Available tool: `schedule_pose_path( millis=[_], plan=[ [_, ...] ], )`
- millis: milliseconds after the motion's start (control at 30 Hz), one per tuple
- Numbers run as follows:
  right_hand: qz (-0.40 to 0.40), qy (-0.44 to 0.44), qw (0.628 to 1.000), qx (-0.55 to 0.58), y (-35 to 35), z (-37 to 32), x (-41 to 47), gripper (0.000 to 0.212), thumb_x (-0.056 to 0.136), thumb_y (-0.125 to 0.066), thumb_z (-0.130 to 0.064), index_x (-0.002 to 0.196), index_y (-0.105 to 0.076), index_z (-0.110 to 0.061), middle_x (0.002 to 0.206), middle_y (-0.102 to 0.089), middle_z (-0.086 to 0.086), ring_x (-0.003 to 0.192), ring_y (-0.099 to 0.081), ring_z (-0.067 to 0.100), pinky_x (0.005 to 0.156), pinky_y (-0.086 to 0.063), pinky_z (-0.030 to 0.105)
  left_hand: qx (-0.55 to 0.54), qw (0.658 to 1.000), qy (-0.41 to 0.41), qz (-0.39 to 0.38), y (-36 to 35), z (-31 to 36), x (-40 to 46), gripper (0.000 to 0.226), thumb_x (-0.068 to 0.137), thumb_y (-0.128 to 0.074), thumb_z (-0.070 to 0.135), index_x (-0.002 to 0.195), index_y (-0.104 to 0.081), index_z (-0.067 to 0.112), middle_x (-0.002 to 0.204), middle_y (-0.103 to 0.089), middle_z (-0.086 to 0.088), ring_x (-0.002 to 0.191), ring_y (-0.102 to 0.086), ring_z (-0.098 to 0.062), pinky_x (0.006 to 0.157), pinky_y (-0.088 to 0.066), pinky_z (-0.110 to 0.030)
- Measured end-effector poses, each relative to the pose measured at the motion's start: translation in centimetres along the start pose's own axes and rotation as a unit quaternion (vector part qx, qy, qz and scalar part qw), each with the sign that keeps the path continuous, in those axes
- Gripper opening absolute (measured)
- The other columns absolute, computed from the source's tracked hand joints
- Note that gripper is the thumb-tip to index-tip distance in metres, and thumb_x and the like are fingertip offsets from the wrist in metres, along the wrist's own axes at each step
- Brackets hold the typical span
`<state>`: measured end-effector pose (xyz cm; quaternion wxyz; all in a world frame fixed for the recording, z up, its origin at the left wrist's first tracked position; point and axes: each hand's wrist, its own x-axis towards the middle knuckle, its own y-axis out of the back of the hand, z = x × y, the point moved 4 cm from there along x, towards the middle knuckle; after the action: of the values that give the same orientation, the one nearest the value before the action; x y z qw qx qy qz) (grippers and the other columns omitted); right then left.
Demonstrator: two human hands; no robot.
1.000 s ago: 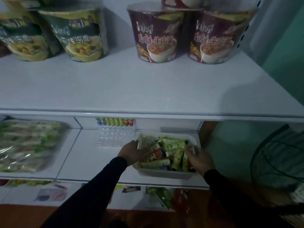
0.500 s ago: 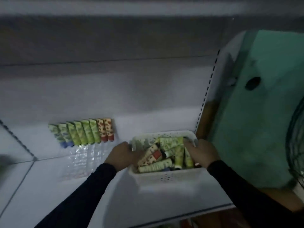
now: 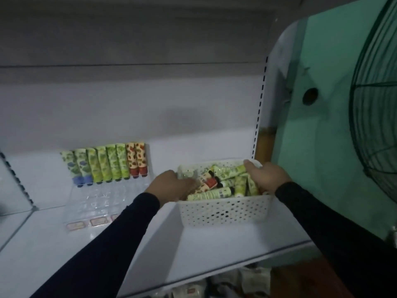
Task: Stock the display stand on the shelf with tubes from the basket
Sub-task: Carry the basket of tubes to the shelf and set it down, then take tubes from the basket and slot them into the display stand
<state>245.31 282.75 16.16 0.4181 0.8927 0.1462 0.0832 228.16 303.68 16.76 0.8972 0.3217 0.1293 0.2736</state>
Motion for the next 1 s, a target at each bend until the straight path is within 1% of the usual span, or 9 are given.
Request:
schedule_pose_path(
  millis=[167,300,400,467,567,700,800,900,1000],
  plan=[
    [-0.007,-0.014,1.0,0.018,0.3,0.0,-0.5,0.071,0.093,-0.035,-0.064,0.1,-0.065,0.001,0.08,-0.068,0.011,0.071,-0.066,0.024,0.067,-0.045,0.028,-0.033,0.999,0.004,0.014,-0.3,0.2,-0.2,0.037,0.094,-0.057,0.045,0.09,-0.062,0.008,0.095,-0.07,-0.009,0.09,-0.066,-0.024,0.084,-0.053,-0.037],
    [0.002,-0.022,0.999,0.046,0.3,0.6,0.3,0.071,0.092,-0.039,-0.062,0.122,-0.056,0.001,0.102,-0.068,0.014,0.083,-0.067,0.028,0.074,-0.052,0.03,-0.032,0.999,-0.002,0.016,-1.1,0.5,0.6,0.033,0.096,-0.056,0.043,0.085,-0.057,0.012,0.099,-0.067,-0.007,0.09,-0.063,-0.021,0.086,-0.052,-0.037],
    [0.006,-0.013,0.998,0.065,0.7,0.9,1.0,0.057,0.094,-0.041,-0.056,0.084,-0.064,-0.006,0.085,-0.068,0.012,0.075,-0.066,0.027,0.08,-0.056,0.036,-0.047,0.999,0.002,0.012,-1.4,0.6,2.0,0.028,0.095,-0.057,0.042,0.094,-0.056,0.013,0.102,-0.065,-0.006,0.093,-0.061,-0.019,0.088,-0.053,-0.038],
    [0.011,-0.005,0.998,0.063,1.0,1.0,1.1,0.054,0.096,-0.041,-0.053,0.068,-0.058,-0.01,0.076,-0.062,0.01,0.067,-0.059,0.023,0.072,-0.049,0.031,-0.064,0.998,0.007,0.002,-1.6,0.6,2.8,0.036,0.094,-0.058,0.042,0.11,-0.055,0.01,0.108,-0.063,-0.005,0.097,-0.061,-0.02,0.09,-0.053,-0.04],
    [0.021,-0.005,0.997,0.079,1.1,1.3,1.4,0.057,0.096,-0.042,-0.052,0.072,-0.062,-0.005,0.074,-0.057,0.011,0.066,-0.055,0.024,0.065,-0.041,0.029,-0.074,0.997,0.003,-0.008,-2.2,0.9,3.4,0.045,0.092,-0.058,0.047,0.116,-0.052,0.01,0.113,-0.062,-0.004,0.1,-0.061,-0.021,0.09,-0.052,-0.04],
    [0.036,-0.003,0.996,0.079,1.0,1.6,1.7,0.057,0.095,-0.041,-0.054,0.073,-0.062,-0.006,0.074,-0.059,0.012,0.074,-0.061,0.029,0.068,-0.044,0.031,-0.064,0.998,-0.009,0.001,-2.5,0.9,3.2,0.055,0.093,-0.057,0.05,0.128,-0.049,0.008,0.122,-0.059,-0.005,0.108,-0.058,-0.022,0.092,-0.049,-0.039],
    [0.03,-0.011,0.996,0.086,0.8,1.6,2.0,0.059,0.094,-0.04,-0.055,0.068,-0.06,-0.007,0.07,-0.059,0.011,0.075,-0.063,0.031,0.069,-0.045,0.031,-0.075,0.997,-0.013,-0.002,-2.4,0.7,3.1,0.058,0.09,-0.058,0.054,0.125,-0.051,0.008,0.118,-0.062,-0.005,0.104,-0.06,-0.02,0.091,-0.05,-0.039],
    [0.019,-0.018,0.996,0.09,0.8,1.3,2.0,0.058,0.095,-0.039,-0.054,0.062,-0.057,-0.01,0.064,-0.059,0.007,0.067,-0.06,0.027,0.068,-0.045,0.031,-0.079,0.997,-0.011,-0.01,-2.1,0.6,2.5,0.078,0.073,-0.055,0.067,0.126,-0.053,0.009,0.116,-0.065,-0.004,0.102,-0.063,-0.02,0.093,-0.052,-0.041],
    [0.006,-0.012,0.996,0.092,0.8,1.3,2.4,0.055,0.094,-0.039,-0.054,0.067,-0.057,-0.01,0.065,-0.06,0.007,0.066,-0.06,0.025,0.072,-0.049,0.032,-0.071,0.997,-0.02,-0.019,-2.0,0.5,2.6,0.047,0.089,-0.06,0.055,0.109,-0.058,0.012,0.107,-0.068,-0.004,0.099,-0.064,-0.02,0.094,-0.052,-0.041]
  ],
)
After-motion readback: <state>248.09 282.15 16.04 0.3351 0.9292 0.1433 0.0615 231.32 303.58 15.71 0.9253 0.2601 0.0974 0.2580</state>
